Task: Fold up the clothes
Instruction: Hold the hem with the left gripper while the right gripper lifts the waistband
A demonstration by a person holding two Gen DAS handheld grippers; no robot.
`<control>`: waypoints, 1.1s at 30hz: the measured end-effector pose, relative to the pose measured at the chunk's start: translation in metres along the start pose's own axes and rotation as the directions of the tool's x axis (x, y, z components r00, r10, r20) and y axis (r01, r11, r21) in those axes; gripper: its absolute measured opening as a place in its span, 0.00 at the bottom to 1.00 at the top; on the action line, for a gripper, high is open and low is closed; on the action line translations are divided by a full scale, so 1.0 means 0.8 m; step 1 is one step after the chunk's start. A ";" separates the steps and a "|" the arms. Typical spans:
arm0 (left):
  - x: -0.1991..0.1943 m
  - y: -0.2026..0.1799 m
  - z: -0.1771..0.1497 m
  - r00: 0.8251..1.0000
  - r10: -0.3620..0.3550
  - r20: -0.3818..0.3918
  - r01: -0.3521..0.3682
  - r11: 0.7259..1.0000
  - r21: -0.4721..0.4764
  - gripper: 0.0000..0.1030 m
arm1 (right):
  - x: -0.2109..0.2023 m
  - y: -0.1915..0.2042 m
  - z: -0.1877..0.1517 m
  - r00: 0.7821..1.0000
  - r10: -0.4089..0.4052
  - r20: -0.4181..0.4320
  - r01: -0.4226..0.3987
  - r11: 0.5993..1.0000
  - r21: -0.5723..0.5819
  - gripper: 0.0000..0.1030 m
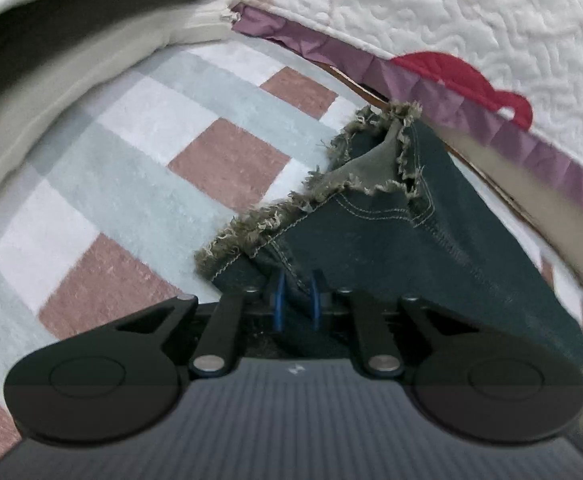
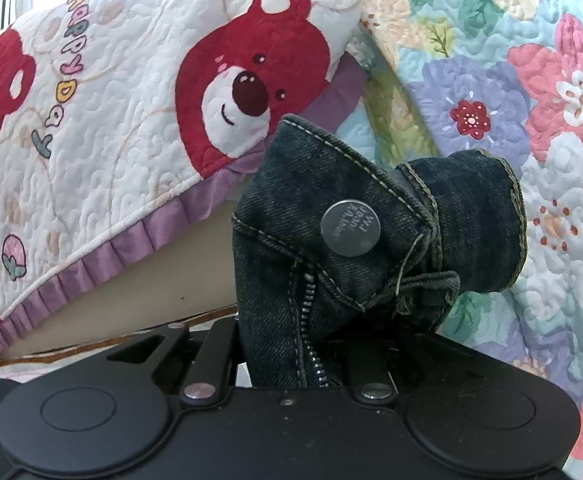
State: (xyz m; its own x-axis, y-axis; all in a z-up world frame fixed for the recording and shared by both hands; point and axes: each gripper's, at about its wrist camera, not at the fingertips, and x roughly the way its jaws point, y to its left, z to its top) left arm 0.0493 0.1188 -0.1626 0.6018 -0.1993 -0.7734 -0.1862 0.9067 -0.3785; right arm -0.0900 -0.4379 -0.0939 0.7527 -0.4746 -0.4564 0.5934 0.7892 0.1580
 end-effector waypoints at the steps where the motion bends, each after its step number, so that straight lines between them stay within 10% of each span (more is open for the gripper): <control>1: 0.001 0.003 0.000 1.000 -0.006 0.001 0.006 1.000 -0.021 0.13 | -0.001 0.000 0.000 1.000 0.000 -0.001 0.000 1.000 -0.007 0.17; 6: 0.007 0.003 0.002 1.000 -0.004 0.017 0.005 0.998 -0.068 0.23 | -0.002 -0.004 -0.001 1.000 0.004 -0.005 -0.004 1.000 -0.014 0.17; 12: 0.022 -0.025 0.000 0.998 -0.019 0.064 0.018 1.000 0.008 0.66 | -0.003 -0.010 -0.003 1.000 0.012 -0.005 -0.012 1.000 0.006 0.18; 14: 0.023 -0.039 -0.004 0.997 0.021 0.070 -0.027 0.995 0.094 0.62 | -0.004 -0.011 -0.005 1.000 0.016 -0.005 -0.016 1.000 0.014 0.18; 16: 0.020 -0.053 -0.010 0.986 0.135 0.098 -0.155 0.960 0.232 0.07 | -0.005 -0.012 -0.006 1.000 0.019 -0.004 -0.019 1.000 0.015 0.18; 18: 0.005 -0.052 -0.011 0.988 0.106 0.111 -0.133 0.953 0.271 0.07 | -0.006 -0.014 -0.008 1.000 0.023 -0.003 -0.023 0.999 0.023 0.18; 22: -0.028 -0.014 -0.001 0.996 -0.025 0.084 0.021 0.998 0.053 0.10 | -0.006 -0.017 -0.010 1.000 0.031 -0.002 -0.030 0.999 0.035 0.18; 24: -0.032 -0.001 -0.003 0.998 -0.034 0.054 0.035 0.999 -0.015 0.29 | -0.005 -0.019 -0.009 0.999 0.033 -0.003 -0.033 0.999 0.036 0.18; 33: 0.009 -0.036 -0.017 1.000 -0.026 0.014 0.025 0.997 0.068 0.53 | -0.003 -0.019 -0.010 0.999 0.039 -0.002 -0.039 0.998 0.046 0.18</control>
State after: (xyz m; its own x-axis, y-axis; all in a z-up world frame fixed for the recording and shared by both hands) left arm 0.0485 0.0863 -0.1639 0.6173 -0.2171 -0.7562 -0.1183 0.9246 -0.3621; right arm -0.1030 -0.4458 -0.1022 0.7748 -0.4425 -0.4515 0.5761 0.7883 0.2160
